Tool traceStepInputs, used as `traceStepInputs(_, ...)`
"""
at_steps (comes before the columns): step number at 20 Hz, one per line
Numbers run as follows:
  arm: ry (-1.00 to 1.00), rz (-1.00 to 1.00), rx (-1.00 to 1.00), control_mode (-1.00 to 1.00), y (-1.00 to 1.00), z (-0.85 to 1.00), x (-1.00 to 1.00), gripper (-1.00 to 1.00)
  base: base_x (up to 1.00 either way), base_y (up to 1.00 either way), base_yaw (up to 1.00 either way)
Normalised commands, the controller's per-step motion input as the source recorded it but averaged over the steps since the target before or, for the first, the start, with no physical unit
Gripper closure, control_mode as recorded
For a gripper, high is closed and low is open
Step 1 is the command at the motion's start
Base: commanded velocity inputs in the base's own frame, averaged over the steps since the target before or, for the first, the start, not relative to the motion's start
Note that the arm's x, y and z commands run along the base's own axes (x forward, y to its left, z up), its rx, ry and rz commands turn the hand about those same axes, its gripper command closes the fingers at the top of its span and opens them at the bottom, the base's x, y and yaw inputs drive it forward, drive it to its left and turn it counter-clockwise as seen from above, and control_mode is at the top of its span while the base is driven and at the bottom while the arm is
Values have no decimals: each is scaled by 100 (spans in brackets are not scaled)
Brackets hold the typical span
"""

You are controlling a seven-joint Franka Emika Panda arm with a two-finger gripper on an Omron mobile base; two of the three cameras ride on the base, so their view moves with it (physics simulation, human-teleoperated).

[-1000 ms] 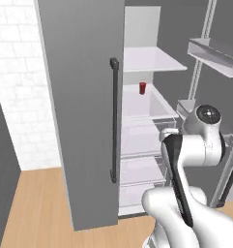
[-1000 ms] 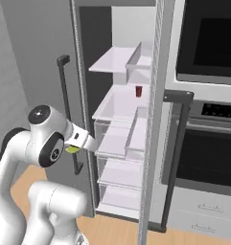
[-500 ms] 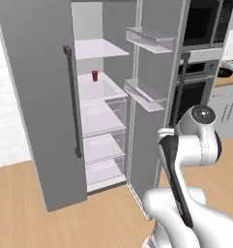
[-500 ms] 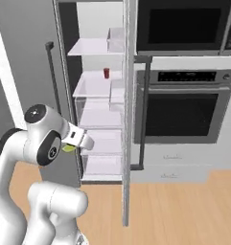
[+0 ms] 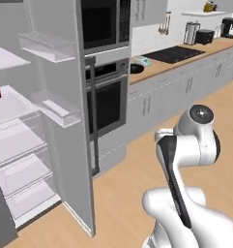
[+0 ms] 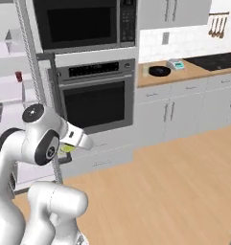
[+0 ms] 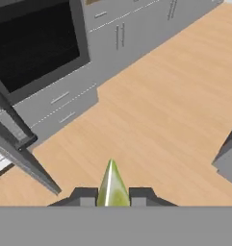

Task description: Grab a lemon wedge from the fridge and one ice cube from the ice bowl, and put them in the glass of lemonade.

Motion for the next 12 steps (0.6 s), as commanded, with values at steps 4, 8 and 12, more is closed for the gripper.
traceStepInputs(4,0,0,0,100,0,0,0,100,100,-96,-10)
traceStepInputs(8,0,0,0,100,0,0,0,100,100,-82,0)
traceStepInputs(12,0,0,0,100,0,0,0,100,100,-70,2)
